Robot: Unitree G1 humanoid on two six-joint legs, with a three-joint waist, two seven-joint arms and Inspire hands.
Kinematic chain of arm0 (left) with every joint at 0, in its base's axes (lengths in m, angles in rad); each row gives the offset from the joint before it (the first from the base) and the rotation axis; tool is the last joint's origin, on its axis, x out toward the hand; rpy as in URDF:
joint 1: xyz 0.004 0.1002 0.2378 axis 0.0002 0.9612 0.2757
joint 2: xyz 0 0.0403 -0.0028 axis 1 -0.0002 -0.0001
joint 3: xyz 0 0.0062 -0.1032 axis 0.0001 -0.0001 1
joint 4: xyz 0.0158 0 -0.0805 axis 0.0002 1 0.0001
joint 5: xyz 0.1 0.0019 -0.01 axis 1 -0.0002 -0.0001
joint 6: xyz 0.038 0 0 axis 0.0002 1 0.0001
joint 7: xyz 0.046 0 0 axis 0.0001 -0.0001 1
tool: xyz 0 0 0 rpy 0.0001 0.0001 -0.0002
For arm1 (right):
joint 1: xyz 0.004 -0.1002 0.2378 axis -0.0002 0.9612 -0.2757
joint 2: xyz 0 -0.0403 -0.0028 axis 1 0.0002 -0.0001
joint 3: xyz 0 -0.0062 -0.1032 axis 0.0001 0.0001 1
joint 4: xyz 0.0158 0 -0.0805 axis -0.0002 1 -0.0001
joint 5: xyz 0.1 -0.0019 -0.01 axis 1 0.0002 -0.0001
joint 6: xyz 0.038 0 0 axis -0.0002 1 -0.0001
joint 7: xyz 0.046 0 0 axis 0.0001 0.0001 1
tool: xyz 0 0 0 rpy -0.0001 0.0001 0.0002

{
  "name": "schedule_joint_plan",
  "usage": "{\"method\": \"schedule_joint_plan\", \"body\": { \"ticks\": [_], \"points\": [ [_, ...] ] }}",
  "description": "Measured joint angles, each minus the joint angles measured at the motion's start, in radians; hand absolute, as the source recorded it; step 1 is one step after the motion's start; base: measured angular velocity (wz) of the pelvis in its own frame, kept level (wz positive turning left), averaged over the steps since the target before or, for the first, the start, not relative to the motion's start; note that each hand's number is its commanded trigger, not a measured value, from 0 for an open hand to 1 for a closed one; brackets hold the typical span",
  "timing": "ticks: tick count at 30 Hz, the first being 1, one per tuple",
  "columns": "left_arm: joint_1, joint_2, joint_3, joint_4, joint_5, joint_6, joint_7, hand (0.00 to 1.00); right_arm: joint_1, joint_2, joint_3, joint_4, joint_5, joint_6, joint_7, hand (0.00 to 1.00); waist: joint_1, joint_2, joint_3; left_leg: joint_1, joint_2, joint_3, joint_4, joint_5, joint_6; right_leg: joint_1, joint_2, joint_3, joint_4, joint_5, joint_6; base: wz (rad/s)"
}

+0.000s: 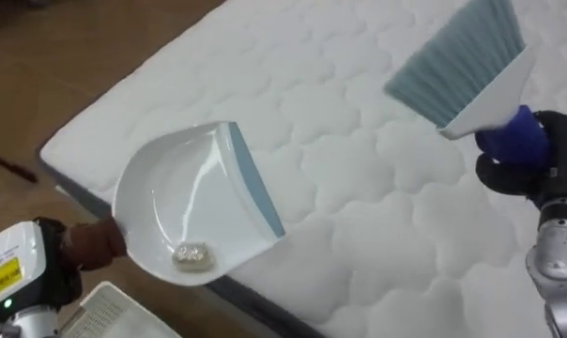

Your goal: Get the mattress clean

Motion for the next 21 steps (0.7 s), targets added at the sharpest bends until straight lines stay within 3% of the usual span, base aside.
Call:
{"method": "schedule_joint_plan", "body": {
  "ticks": [1, 2, 3, 4, 5, 6, 7, 8, 10, 11, 13, 14, 16, 18, 20, 21],
  "points": [
    [-0.001, -0.012, 0.002, 0.0, -0.016, 0.0, 0.0, 1.0, 0.0, 0.0, -0.02, -0.001, 0.03, -0.015, -0.024, 0.0, -0.009, -0.011, -0.0064, 0.005, -0.039, -0.027, -0.077, 0.056, -0.004, 0.002, -0.018, -0.047, -0.014, 0.0, -0.001, 1.42],
    [-0.012, -0.024, 0.003, 0.0, -0.023, -0.001, 0.002, 1.0, -0.005, -0.007, -0.041, -0.006, 0.046, -0.021, -0.051, 0.0, -0.051, -0.015, -0.0002, -0.009, -0.029, 0.055, -0.082, 0.07, -0.013, 0.002, -0.05, -0.161, -0.038, -0.005, 0.005, 1.74],
    [-0.014, -0.028, 0.002, 0.001, -0.036, -0.001, 0.0, 1.0, -0.004, -0.006, -0.048, -0.006, 0.054, -0.019, -0.059, 0.0, -0.071, -0.012, 0.0034, -0.023, 0.0, 0.142, -0.011, 0.033, -0.006, 0.003, -0.055, -0.231, -0.028, -0.006, 0.006, 1.69],
    [-0.009, -0.028, 0.003, 0.009, -0.038, -0.002, -0.01, 1.0, 0.013, 0.002, -0.049, -0.005, 0.062, -0.011, -0.065, 0.0, -0.08, -0.012, 0.0044, -0.005, 0.077, 0.255, 0.101, -0.052, -0.009, 0.013, -0.057, -0.332, -0.002, -0.008, 0.006, 1.25],
    [-0.006, -0.029, 0.011, 0.011, -0.037, -0.001, -0.022, 1.0, 0.022, 0.005, -0.05, -0.005, 0.063, -0.007, -0.064, 0.0, -0.091, 0.0, 0.0053, 0.013, 0.16, 0.314, 0.182, -0.112, -0.043, 0.026, -0.053, -0.404, 0.033, -0.013, 0.0, 1.03],
    [-0.009, -0.029, 0.012, 0.011, -0.037, -0.001, -0.024, 1.0, 0.023, 0.005, -0.055, -0.005, 0.066, -0.003, -0.064, 0.0, -0.099, 0.011, 0.0036, 0.013, 0.188, 0.322, 0.208, -0.133, -0.054, 0.025, -0.053, -0.426, 0.056, -0.02, 0.0, 1.02],
    [-0.021, -0.029, 0.012, 0.011, -0.036, -0.001, -0.028, 1.0, 0.023, 0.006, -0.069, -0.005, 0.074, 0.002, -0.065, 0.0, -0.108, 0.017, 0.0116, 0.003, 0.201, 0.32, 0.211, -0.147, -0.058, 0.024, -0.066, -0.44, 0.107, -0.042, 0.009, 1.13],
    [-0.033, -0.027, 0.012, 0.011, -0.036, -0.002, -0.035, 1.0, 0.027, 0.005, -0.079, -0.002, 0.091, 0.003, -0.068, 0.0, -0.116, 0.011, 0.0127, 0.006, 0.181, 0.306, 0.166, -0.156, -0.041, 0.016, -0.071, -0.405, 0.127, -0.048, 0.014, 1.1],
    [-0.059, -0.023, 0.012, 0.014, -0.038, -0.002, -0.037, 1.0, 0.029, 0.007, -0.102, 0.009, 0.109, 0.002, -0.071, 0.0, -0.108, -0.017, 0.0119, -0.002, 0.146, 0.279, 0.14, -0.132, -0.016, -0.014, -0.077, -0.297, 0.125, -0.051, 0.022, 0.72],
    [-0.06, -0.021, 0.013, 0.014, -0.038, -0.002, -0.036, 1.0, 0.029, 0.007, -0.105, 0.011, 0.11, 0.001, -0.074, 0.0, -0.101, -0.02, 0.0108, -0.005, 0.139, 0.273, 0.134, -0.127, -0.011, -0.021, -0.077, -0.272, 0.126, -0.05, 0.024, 0.45],
    [-0.06, -0.009, 0.016, 0.014, -0.038, -0.002, -0.034, 1.0, 0.035, 0.007, -0.103, 0.012, 0.127, -0.007, -0.088, 0.0, -0.066, -0.017, 0.0095, -0.012, 0.119, 0.248, 0.122, -0.12, 0.001, -0.026, -0.077, -0.242, 0.125, -0.04, 0.041, 0.32],
    [-0.06, -0.01, 0.02, 0.014, -0.039, -0.002, -0.032, 1.0, 0.041, 0.007, -0.102, 0.013, 0.143, -0.007, -0.099, 0.0, -0.05, -0.011, 0.0039, -0.018, 0.104, 0.238, 0.108, -0.113, 0.01, -0.022, -0.08, -0.243, 0.127, -0.033, 0.052, 0.35],
    [-0.06, -0.011, 0.022, 0.014, -0.039, -0.002, -0.031, 1.0, 0.042, 0.009, -0.095, 0.029, 0.182, -0.007, -0.127, 0.0, -0.04, -0.001, -0.0003, -0.018, 0.073, 0.203, 0.078, -0.092, 0.025, -0.034, -0.099, -0.236, 0.163, -0.028, 0.057, 0.59],
    [-0.061, -0.014, 0.02, 0.011, -0.038, -0.005, -0.03, 1.0, 0.043, 0.013, -0.094, 0.066, 0.23, -0.004, -0.141, 0.0, -0.036, 0.005, -0.0041, -0.002, 0.046, 0.167, 0.034, -0.067, 0.038, -0.072, -0.122, -0.187, 0.229, -0.027, 0.063, 0.65],
    [-0.062, -0.012, 0.024, 0.01, -0.037, -0.007, -0.012, 1.0, 0.044, 0.033, -0.094, 0.108, 0.263, 0.006, -0.144, 0.0, -0.03, 0.011, -0.0055, 0.002, 0.03, 0.099, -0.003, -0.042, 0.048, -0.144, -0.104, -0.062, 0.214, -0.047, 0.066, 0.72],
    [-0.062, -0.01, 0.025, 0.01, -0.037, -0.006, -0.012, 1.0, 0.045, 0.04, -0.094, 0.117, 0.263, 0.007, -0.144, 0.0, -0.032, 0.01, -0.0059, 0.002, 0.024, 0.077, -0.011, -0.033, 0.048, -0.165, -0.103, -0.048, 0.209, -0.047, 0.066, 1.03]
  ]
}}
